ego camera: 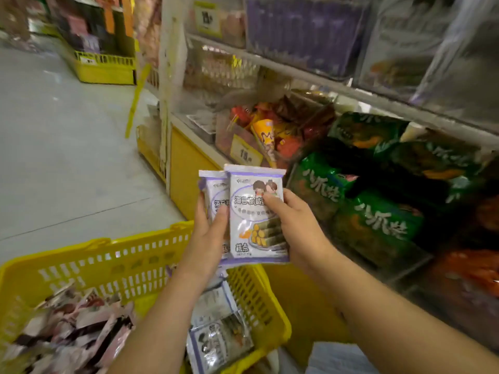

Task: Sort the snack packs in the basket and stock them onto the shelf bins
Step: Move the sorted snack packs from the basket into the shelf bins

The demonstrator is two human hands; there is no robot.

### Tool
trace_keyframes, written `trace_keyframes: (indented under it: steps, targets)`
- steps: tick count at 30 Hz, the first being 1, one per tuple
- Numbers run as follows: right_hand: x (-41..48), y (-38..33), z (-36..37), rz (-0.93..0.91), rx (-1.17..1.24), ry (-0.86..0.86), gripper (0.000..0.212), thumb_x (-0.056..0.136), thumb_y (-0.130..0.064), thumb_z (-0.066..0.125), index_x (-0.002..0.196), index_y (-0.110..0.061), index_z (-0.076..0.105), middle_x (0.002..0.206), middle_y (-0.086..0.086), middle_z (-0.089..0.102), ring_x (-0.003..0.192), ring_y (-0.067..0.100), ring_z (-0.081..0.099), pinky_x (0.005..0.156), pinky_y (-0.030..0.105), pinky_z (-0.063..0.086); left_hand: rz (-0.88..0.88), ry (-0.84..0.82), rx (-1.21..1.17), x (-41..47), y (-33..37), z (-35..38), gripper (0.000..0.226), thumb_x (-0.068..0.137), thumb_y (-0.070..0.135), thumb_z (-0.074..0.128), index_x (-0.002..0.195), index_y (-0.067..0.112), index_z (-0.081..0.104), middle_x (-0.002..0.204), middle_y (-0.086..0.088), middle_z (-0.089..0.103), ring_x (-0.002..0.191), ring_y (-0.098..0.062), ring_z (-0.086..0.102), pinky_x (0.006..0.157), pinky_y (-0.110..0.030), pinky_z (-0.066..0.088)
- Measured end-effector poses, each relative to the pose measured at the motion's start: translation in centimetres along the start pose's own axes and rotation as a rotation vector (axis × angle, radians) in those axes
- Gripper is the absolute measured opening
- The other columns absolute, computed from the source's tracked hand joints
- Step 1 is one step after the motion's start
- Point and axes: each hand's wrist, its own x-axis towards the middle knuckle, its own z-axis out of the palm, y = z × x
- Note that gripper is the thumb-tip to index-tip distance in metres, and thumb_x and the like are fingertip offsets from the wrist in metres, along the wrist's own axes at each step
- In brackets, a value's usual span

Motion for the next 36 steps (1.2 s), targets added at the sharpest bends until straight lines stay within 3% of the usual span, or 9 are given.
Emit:
trace_keyframes:
  steps: [3, 6, 13, 17, 20, 23, 25, 30, 36]
  targets:
    - [-2.0, -3.7, -2.1, -0.052, 0.039, 0.035, 0.017, 0.096, -0.024, 0.055, 0.105, -0.012, 0.062, 0.070, 0.001, 0.070, 0.048, 0.013, 0.062, 0.042, 0.022, 0.047, 0.011, -0.188, -0.083, -1.1, 4.0, 3.0, 0.060, 0.084, 0.061, 0.043, 0.141, 0.046, 0.029, 0.123, 0.020, 0.058, 0.094, 0.003, 0.067, 0.071, -0.018, 0.055]
    - [-3.9, -6.9, -3.5, -0.116, 0.039, 0.049, 0.020, 0.095, -0.028, 0.057, 0.111, -0.016, 0.062, 0.094, 0.008, 0.073, 0.075, 0.026, 0.071, 0.064, 0.039, 0.059, 0.006, -0.431, -0.190, -2.1, 7.5, 5.6, 0.085, 0.075, 0.073, 0.055, 0.146, 0.032, 0.033, 0.133, -0.001, 0.059, 0.113, -0.020, 0.063, 0.091, -0.039, 0.054]
    - [-7.8, -15.3, -8.4, -0.180, -0.029, 0.045, 0.064, 0.073, -0.032, 0.080, 0.127, -0.027, 0.047, 0.113, 0.006, 0.069, 0.089, 0.023, 0.071, 0.080, 0.047, 0.056, 0.126, -0.679, -0.059, -2.6, 15.3, 8.5, 0.068, 0.070, 0.042, 0.074, 0.132, 0.047, 0.045, 0.125, 0.004, 0.065, 0.110, -0.025, 0.065, 0.096, -0.051, 0.047]
    - [-10.5, -23.1, -12.2, -0.274, -0.625, 0.060, 0.102, 0.051, -0.055, 0.084, 0.140, -0.037, 0.037, 0.138, -0.008, 0.051, 0.119, 0.011, 0.056, 0.100, 0.040, 0.046, 0.188, -0.935, 0.121, -2.5, 20.5, 10.6, 0.058, 0.068, 0.040, 0.070, 0.118, 0.063, 0.050, 0.129, 0.018, 0.061, 0.118, -0.010, 0.059, 0.101, -0.044, 0.045]
    - [-12.4, -28.5, -14.9, -0.190, -0.935, -0.167, 0.085, 0.058, -0.054, 0.081, 0.133, -0.035, 0.048, 0.131, -0.008, 0.058, 0.120, 0.011, 0.056, 0.104, 0.040, 0.043, 0.180, -1.127, 0.225, -2.7, 23.9, 13.2, 0.064, 0.068, 0.035, 0.070, 0.123, 0.059, 0.048, 0.128, 0.018, 0.061, 0.118, -0.010, 0.059, 0.097, -0.035, 0.050]
    - [-13.8, -31.3, -16.7, -0.013, -0.977, -0.562, 0.045, 0.082, -0.022, 0.072, 0.123, -0.035, 0.056, 0.121, -0.002, 0.067, 0.111, 0.017, 0.064, 0.093, 0.033, 0.051, 0.209, -1.206, 0.308, -2.9, 26.6, 15.8, 0.071, 0.065, 0.032, 0.071, 0.125, 0.057, 0.043, 0.124, 0.016, 0.064, 0.114, -0.012, 0.062, 0.095, -0.033, 0.051]
    - [-14.2, -32.1, -17.5, -0.019, -0.916, -0.622, 0.050, 0.086, -0.007, 0.064, 0.122, -0.040, 0.057, 0.119, -0.002, 0.068, 0.110, 0.016, 0.064, 0.089, 0.027, 0.052, 0.251, -1.256, 0.342, -2.8, 28.2, 17.0, 0.068, 0.068, 0.031, 0.070, 0.122, 0.060, 0.041, 0.123, 0.017, 0.064, 0.112, -0.011, 0.063, 0.091, -0.028, 0.053]
    - [-14.9, -34.9, -18.7, -0.272, -0.938, -0.379, 0.057, 0.077, -0.004, 0.073, 0.123, -0.032, 0.053, 0.110, -0.005, 0.071, 0.099, 0.015, 0.069, 0.076, 0.024, 0.056, 0.395, -1.250, 0.334, -2.0, 31.5, 19.7, 0.091, 0.070, 0.029, 0.073, 0.141, 0.055, 0.024, 0.132, 0.010, 0.060, 0.115, -0.018, 0.062, 0.097, -0.043, 0.050]
    - [-14.9, -37.7, -18.5, -0.731, -1.513, 0.244, 0.075, 0.066, -0.040, 0.078, 0.128, -0.037, 0.036, 0.103, -0.020, 0.060, 0.089, -0.002, 0.060, 0.072, 0.019, 0.054, 0.890, -0.791, 0.484, 0.3, 33.6, 23.2, 0.073, 0.078, 0.043, 0.074, 0.134, 0.059, 0.030, 0.113, 0.046, 0.044, 0.099, 0.031, 0.044, 0.069, 0.006, 0.036]
